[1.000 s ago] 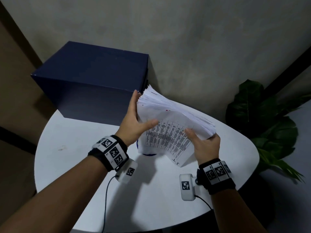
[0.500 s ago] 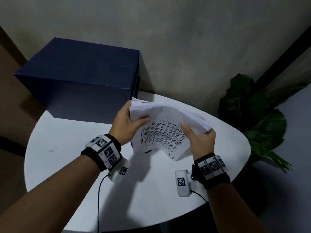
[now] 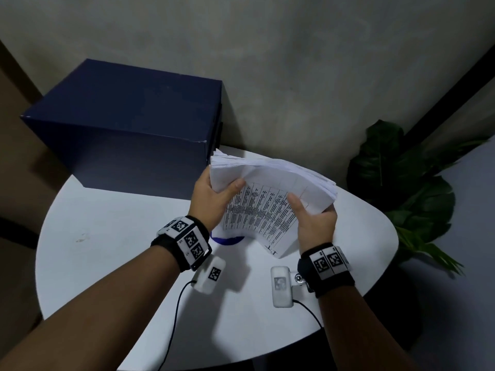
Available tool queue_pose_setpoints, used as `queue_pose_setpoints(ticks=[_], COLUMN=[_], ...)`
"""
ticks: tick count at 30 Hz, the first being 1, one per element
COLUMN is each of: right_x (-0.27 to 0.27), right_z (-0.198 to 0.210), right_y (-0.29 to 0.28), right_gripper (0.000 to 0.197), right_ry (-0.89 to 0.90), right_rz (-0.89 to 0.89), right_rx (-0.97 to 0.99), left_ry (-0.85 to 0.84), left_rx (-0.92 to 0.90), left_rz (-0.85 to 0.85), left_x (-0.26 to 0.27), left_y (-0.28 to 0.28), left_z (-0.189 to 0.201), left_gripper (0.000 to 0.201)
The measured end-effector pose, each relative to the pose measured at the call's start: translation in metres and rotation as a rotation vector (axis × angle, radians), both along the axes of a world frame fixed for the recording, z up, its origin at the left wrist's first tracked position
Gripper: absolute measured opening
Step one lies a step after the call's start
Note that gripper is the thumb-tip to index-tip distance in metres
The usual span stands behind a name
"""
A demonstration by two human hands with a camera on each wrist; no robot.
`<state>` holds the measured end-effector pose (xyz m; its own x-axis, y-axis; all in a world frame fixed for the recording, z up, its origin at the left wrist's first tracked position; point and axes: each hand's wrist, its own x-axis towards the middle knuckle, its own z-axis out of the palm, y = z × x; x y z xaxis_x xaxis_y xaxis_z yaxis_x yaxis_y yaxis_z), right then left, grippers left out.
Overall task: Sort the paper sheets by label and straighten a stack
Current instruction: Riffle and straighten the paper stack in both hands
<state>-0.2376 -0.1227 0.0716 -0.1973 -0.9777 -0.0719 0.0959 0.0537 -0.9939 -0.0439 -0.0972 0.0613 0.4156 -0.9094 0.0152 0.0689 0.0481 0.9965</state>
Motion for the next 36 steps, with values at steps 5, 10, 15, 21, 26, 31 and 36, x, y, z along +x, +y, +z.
queue_pose_setpoints(ticks=[5, 10, 15, 21, 26, 31, 36], right_x=[0.002, 0.002, 0.023, 0.001, -0.03, -0.035, -0.022], right_z=[0.012, 0.047, 0.067, -0.001, -0.019, -0.009, -0.059], right_y=[-0.005, -0.018, -0.018, -0.009, -0.029, -0.021, 0.025], right_gripper=[0.021, 0.022, 0.019, 0.098, 0.082, 0.031, 0.036], right_ry=[0.087, 0.533, 0.912, 0.852, 0.045, 0.173, 0.188], right_rz=[0.018, 0.161, 0.283, -0.371, -0.032, 0.005, 0.005], right_rx=[-0.042, -0.294, -0.518, -0.23, 0.082, -0.009, 0.08], left_ry=[-0.066, -0.933, -1.171, -0.659, -0.268, -0.498, -0.583], left_rx=[-0.003, -0.172, -0.074, -0.044, -0.046, -0.104, 0.161], left_rz=[0.029, 0.139, -0.11, 0.012, 0.021, 0.291, 0.213], left_x=[0.008, 0.016, 0.007, 0.049, 0.07, 0.042, 0.027], left_y=[0.001, 0.008, 0.002, 0.015, 0.025, 0.039, 0.06], left_z=[0.014, 0.073, 0.096, 0.067, 0.051, 0.014, -0.063], left_gripper=[0.069, 0.105, 0.031, 0.026, 0.027, 0.022, 0.035])
